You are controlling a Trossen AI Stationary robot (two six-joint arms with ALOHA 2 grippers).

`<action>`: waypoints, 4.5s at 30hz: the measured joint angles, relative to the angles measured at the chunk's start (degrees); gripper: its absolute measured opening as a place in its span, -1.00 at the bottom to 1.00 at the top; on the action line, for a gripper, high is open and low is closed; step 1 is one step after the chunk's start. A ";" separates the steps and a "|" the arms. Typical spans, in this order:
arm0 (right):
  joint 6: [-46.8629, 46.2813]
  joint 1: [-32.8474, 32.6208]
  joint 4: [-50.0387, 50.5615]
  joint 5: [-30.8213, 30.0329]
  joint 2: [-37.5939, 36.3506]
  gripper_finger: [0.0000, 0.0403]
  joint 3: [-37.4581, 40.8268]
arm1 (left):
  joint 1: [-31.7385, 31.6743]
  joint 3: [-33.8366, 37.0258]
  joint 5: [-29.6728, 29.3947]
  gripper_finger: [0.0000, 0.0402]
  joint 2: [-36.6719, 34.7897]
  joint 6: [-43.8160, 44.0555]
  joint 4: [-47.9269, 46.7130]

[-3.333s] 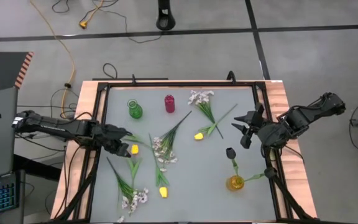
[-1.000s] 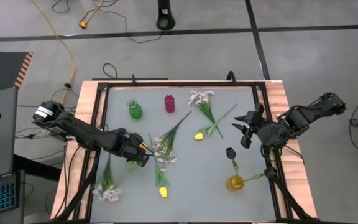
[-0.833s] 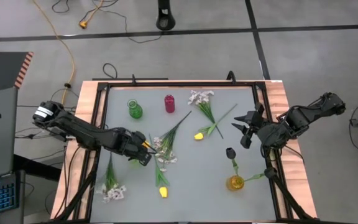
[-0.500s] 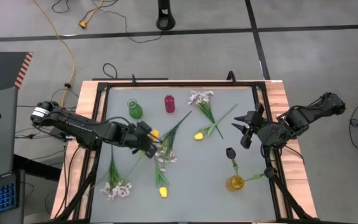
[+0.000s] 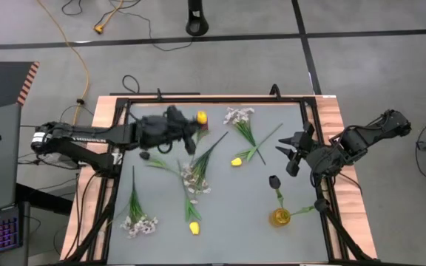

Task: Sort flowers into vase by color
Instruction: Put the top left yellow tulip into the red vase, then put the top yellow tulip into the red vase

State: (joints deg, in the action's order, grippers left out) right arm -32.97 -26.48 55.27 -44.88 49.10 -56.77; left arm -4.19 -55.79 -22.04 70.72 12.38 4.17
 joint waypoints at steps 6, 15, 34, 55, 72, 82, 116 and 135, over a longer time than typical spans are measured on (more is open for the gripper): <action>0.00 0.00 0.00 0.00 0.00 -0.28 0.00 | -8.13 0.00 6.20 -1.00 0.00 -6.57 10.81; 0.00 0.00 0.00 -0.02 0.00 -0.28 0.00 | -17.04 0.00 11.33 -1.00 0.00 -11.26 20.16; 0.02 0.00 0.02 -0.09 0.02 -0.28 0.00 | -23.63 0.00 15.25 -1.00 0.02 -10.10 26.34; 0.02 0.00 0.07 -0.11 0.01 -0.28 0.00 | -23.67 0.00 15.65 -1.00 0.02 -10.19 24.65; 0.02 0.00 0.18 -0.11 0.01 -0.28 0.00 | -23.67 0.02 15.51 -1.00 -2.02 -10.38 21.22; 0.02 0.00 0.22 -0.11 0.01 -0.28 0.00 | -23.67 0.02 15.39 -1.00 -1.86 -10.27 20.30; 1.73 0.00 -0.26 -0.11 0.01 -0.28 0.00 | -23.65 0.07 15.42 -0.08 3.48 -14.79 -2.74; 25.11 19.64 -8.22 20.07 0.13 -0.28 0.00 | -18.81 0.07 17.05 -0.08 -6.34 -19.43 -22.85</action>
State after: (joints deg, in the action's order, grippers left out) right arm -7.86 -6.84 47.05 -24.81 49.23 -56.77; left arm -23.00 -55.72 -4.99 64.38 -7.05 -18.69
